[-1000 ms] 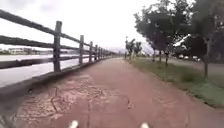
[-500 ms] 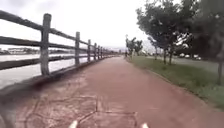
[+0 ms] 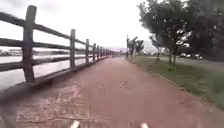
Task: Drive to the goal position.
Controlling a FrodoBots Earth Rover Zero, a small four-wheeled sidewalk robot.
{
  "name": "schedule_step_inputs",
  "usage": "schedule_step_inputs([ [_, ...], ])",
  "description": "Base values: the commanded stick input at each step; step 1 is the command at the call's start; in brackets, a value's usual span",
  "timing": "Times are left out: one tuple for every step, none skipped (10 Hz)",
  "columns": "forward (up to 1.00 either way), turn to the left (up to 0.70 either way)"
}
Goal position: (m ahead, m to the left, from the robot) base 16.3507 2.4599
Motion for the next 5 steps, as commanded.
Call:
schedule_step_inputs([
  [1.00,-0.27],
  [1.00,0.00],
  [1.00,-0.17],
  [1.00,-0.27],
  [1.00,-0.27],
])
